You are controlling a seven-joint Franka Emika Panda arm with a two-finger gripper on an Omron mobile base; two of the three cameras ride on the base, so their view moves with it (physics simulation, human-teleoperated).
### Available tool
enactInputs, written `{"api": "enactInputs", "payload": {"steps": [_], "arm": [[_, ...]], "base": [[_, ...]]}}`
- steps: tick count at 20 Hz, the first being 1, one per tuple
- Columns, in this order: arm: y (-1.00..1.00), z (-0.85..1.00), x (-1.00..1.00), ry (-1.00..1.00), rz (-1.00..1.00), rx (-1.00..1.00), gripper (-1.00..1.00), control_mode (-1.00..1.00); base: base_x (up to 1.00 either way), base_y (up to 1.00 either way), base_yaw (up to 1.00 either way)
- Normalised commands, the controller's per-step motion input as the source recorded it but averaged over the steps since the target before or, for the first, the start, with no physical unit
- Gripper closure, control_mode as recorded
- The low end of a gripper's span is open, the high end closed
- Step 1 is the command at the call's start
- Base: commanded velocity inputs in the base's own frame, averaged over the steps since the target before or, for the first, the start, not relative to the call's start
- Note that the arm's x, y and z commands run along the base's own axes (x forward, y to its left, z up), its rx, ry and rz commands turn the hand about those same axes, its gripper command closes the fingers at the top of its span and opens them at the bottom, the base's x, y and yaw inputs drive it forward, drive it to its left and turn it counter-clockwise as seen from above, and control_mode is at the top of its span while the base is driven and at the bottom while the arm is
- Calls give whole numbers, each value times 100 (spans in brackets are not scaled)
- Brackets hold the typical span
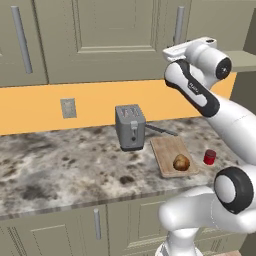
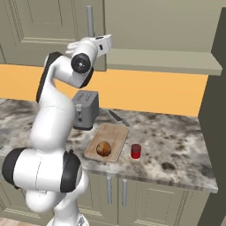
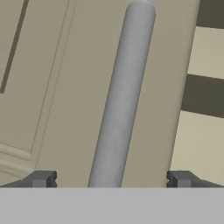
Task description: Pick the bread, place it on the cutting board, pick the jam, place it on the counter, and close the cabinet.
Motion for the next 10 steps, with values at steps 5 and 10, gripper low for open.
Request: {"api": "enactInputs", "payload": {"steps": [5,10], "arm": [[-3,41,-52,0,0,0,-100,-100],[-10,38,-71,0,0,0,-100,-100]], "base": [[0,0,0],[0,0,0]]}}
